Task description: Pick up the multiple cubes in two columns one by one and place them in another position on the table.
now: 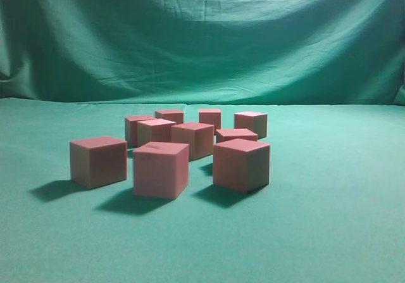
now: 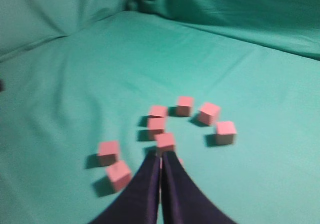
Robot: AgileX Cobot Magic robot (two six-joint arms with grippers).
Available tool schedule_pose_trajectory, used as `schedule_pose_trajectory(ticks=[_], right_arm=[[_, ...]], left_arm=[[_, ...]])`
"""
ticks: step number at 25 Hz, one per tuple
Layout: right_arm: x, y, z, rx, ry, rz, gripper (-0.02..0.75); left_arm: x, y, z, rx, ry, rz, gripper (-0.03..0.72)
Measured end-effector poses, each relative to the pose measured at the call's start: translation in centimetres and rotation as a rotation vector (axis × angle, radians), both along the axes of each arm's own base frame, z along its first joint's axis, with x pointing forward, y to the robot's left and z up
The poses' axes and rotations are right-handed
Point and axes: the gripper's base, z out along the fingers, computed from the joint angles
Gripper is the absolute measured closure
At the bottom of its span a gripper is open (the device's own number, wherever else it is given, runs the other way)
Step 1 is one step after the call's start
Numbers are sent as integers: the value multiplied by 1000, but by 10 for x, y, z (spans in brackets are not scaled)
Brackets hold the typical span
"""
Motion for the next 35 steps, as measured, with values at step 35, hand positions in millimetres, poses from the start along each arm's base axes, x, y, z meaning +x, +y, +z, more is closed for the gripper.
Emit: schedule_pose_trajectory(ticks=[35], right_arm=[[-8, -42, -131, 0, -28, -543, 738]], left_arm=[[0, 0, 0, 0, 0, 0, 688]])
